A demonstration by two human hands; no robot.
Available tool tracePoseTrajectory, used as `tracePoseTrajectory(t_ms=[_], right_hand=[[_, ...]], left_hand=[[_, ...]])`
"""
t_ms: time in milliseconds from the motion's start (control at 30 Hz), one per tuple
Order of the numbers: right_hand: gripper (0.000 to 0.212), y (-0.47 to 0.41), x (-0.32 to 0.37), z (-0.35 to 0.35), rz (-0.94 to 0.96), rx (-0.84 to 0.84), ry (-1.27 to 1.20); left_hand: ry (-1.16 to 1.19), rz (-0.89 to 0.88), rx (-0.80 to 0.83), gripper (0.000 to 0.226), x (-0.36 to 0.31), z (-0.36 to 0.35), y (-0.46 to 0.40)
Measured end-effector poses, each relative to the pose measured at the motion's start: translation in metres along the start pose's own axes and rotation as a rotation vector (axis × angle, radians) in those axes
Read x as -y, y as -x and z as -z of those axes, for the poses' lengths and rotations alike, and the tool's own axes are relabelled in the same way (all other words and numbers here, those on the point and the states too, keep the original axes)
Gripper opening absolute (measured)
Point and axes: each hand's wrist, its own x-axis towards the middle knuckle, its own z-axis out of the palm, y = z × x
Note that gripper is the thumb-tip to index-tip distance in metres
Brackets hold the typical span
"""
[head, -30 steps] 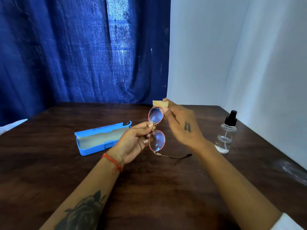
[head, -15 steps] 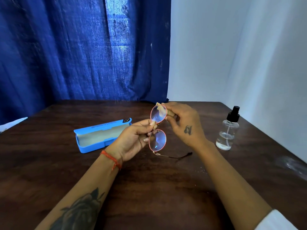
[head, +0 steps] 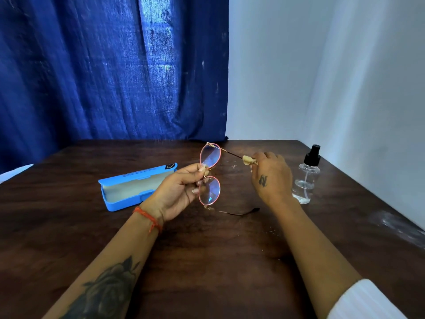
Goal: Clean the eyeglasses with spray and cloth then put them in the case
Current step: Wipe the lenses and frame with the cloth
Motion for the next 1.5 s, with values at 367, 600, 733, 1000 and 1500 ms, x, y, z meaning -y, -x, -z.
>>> tracePoseTrajectory(t_ms=[367, 600, 733, 1000, 1500], right_hand=[[0.033, 0.051, 0.006, 0.055, 0.263, 0.023, -0.698], [0.025, 0.075, 0.004, 0.05, 0.395, 0.549, -0.518], [0.012, 0.059, 0.009, 0.06, -0.075, 0.318, -0.946], [0.012, 0.027, 0.031, 0.042, -0.983, 0.586, -1.576], [0.023, 0.021, 0.002, 0.028, -0.503, 0.141, -1.212]], left_hand=[[0.059, -0.088, -0.107, 0.026, 0.013, -0.002, -0.009], [0.067, -0.091, -0.127, 0.025, 0.019, -0.003, -0.008], [0.12, -0.094, -0.14, 0.021, 0.019, -0.004, -0.01], [0.22, -0.124, -0.2, 0.019, 0.021, -0.006, -0.013], [-0.033, -0.054, -0.436, 0.021, 0.02, 0.009, -0.015]])
